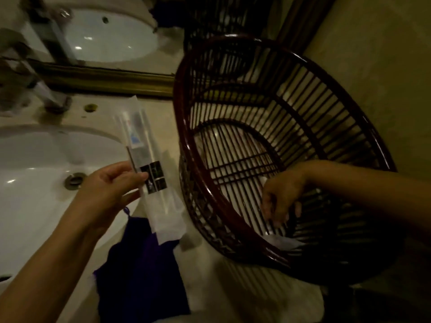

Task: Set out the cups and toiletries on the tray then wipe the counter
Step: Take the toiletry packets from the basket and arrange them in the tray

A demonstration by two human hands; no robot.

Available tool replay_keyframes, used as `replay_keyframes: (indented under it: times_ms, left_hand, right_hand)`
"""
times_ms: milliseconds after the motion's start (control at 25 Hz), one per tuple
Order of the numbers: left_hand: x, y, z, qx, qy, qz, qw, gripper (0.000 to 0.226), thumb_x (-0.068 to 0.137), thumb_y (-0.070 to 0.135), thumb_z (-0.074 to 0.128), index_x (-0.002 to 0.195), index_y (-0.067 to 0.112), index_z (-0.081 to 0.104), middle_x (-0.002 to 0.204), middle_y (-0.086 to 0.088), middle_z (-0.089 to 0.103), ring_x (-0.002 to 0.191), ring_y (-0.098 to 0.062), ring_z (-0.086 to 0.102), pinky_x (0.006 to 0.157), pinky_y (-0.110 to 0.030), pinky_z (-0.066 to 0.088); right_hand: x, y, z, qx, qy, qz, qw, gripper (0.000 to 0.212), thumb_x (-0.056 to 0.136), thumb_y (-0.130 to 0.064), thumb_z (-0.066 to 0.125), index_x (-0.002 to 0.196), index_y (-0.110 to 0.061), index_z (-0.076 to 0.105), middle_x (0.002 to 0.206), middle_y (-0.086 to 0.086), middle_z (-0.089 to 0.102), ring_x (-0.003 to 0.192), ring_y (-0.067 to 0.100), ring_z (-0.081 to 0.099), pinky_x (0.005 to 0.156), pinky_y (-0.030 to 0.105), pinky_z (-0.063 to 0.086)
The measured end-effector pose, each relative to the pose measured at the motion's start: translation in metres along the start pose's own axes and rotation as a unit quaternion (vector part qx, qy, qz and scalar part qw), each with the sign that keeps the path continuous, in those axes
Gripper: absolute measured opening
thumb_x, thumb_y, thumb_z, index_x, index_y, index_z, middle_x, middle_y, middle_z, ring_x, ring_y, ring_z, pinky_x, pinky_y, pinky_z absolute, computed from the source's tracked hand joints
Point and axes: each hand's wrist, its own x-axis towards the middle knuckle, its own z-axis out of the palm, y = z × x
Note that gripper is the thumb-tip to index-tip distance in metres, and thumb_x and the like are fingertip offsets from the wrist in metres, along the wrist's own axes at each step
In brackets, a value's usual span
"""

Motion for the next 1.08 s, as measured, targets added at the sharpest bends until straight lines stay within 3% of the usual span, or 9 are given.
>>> replay_keyframes:
  times_ms: [200, 440, 640, 760, 840, 960, 1040, 1080]
  left_hand:
    - [0.01, -0.009, 0.003, 0.017, -0.038, -0.014, 0.999, 0.022, 0.075, 0.012, 0.061, 0.074, 0.03, 0.075, 0.082, 0.007, 0.076, 0.079, -0.008, 0.071, 0.057, -0.016, 0.055]
    - [0.015, -0.012, -0.003, 0.019, -0.042, -0.018, 0.999, 0.019, 0.062, 0.022, 0.064, 0.076, 0.03, 0.074, 0.084, 0.006, 0.076, 0.08, -0.009, 0.071, 0.061, -0.02, 0.057]
    - [0.02, -0.012, -0.01, 0.025, -0.048, -0.013, 0.998, 0.022, 0.061, 0.025, 0.066, 0.082, 0.027, 0.074, 0.089, 0.001, 0.076, 0.086, -0.013, 0.071, 0.065, -0.022, 0.057]
    - [0.02, -0.013, -0.01, 0.025, -0.046, -0.012, 0.999, 0.021, 0.062, 0.024, 0.066, 0.082, 0.027, 0.074, 0.089, 0.002, 0.076, 0.085, -0.013, 0.071, 0.068, -0.025, 0.057]
    - [0.019, -0.014, -0.01, 0.023, -0.038, -0.011, 0.999, 0.02, 0.063, 0.022, 0.065, 0.08, 0.027, 0.074, 0.086, 0.003, 0.076, 0.084, -0.012, 0.071, 0.071, -0.027, 0.055]
    - [0.017, -0.012, -0.007, 0.014, -0.036, -0.016, 0.999, 0.019, 0.062, 0.02, 0.063, 0.075, 0.029, 0.074, 0.082, 0.006, 0.076, 0.079, -0.009, 0.071, 0.068, -0.027, 0.053]
    - [0.016, -0.011, -0.003, 0.009, -0.039, -0.02, 0.999, 0.018, 0.064, 0.017, 0.063, 0.076, 0.028, 0.072, 0.08, 0.006, 0.076, 0.077, -0.008, 0.071, 0.067, -0.028, 0.052]
    - [0.016, -0.011, -0.001, 0.002, -0.037, -0.02, 0.999, 0.018, 0.068, 0.013, 0.062, 0.076, 0.026, 0.071, 0.079, 0.007, 0.076, 0.075, -0.007, 0.071, 0.062, -0.026, 0.055]
  right_hand:
    - [0.027, -0.002, 0.028, -0.012, -0.047, 0.091, 0.995, 0.043, 0.079, -0.044, 0.066, 0.092, -0.003, 0.061, 0.089, 0.015, 0.061, 0.066, 0.022, 0.06, 0.063, 0.032, 0.053]
    - [0.032, -0.006, 0.027, 0.06, -0.082, 0.11, 0.989, 0.042, 0.087, -0.022, 0.062, 0.121, 0.001, 0.054, 0.088, 0.007, 0.062, 0.072, 0.014, 0.059, 0.071, 0.024, 0.048]
    - [0.034, -0.007, 0.027, 0.041, -0.083, 0.105, 0.99, 0.025, 0.087, -0.026, 0.061, 0.101, -0.005, 0.061, 0.081, 0.002, 0.059, 0.072, 0.011, 0.056, 0.067, 0.022, 0.045]
    - [0.033, -0.013, 0.026, -0.016, -0.074, 0.094, 0.993, 0.039, 0.088, -0.023, 0.06, 0.12, -0.002, 0.055, 0.097, 0.007, 0.056, 0.081, 0.014, 0.053, 0.068, 0.022, 0.044]
    - [0.026, -0.013, 0.019, -0.013, -0.054, 0.084, 0.995, 0.039, 0.088, -0.02, 0.058, 0.123, -0.005, 0.052, 0.111, 0.012, 0.054, 0.099, 0.022, 0.054, 0.077, 0.027, 0.047]
    - [0.012, -0.006, 0.0, 0.143, 0.084, 0.014, 0.986, 0.023, 0.088, -0.017, 0.058, 0.109, -0.01, 0.058, 0.103, 0.007, 0.058, 0.099, 0.022, 0.056, 0.092, 0.036, 0.046]
    - [0.009, 0.002, -0.008, 0.323, 0.264, -0.015, 0.909, 0.008, 0.084, -0.013, 0.062, 0.092, -0.012, 0.061, 0.099, 0.008, 0.059, 0.098, 0.024, 0.058, 0.092, 0.037, 0.049]
    - [0.012, 0.004, -0.012, 0.377, 0.334, -0.005, 0.864, 0.011, 0.082, -0.01, 0.064, 0.092, -0.01, 0.061, 0.105, 0.012, 0.06, 0.102, 0.027, 0.058, 0.092, 0.038, 0.049]
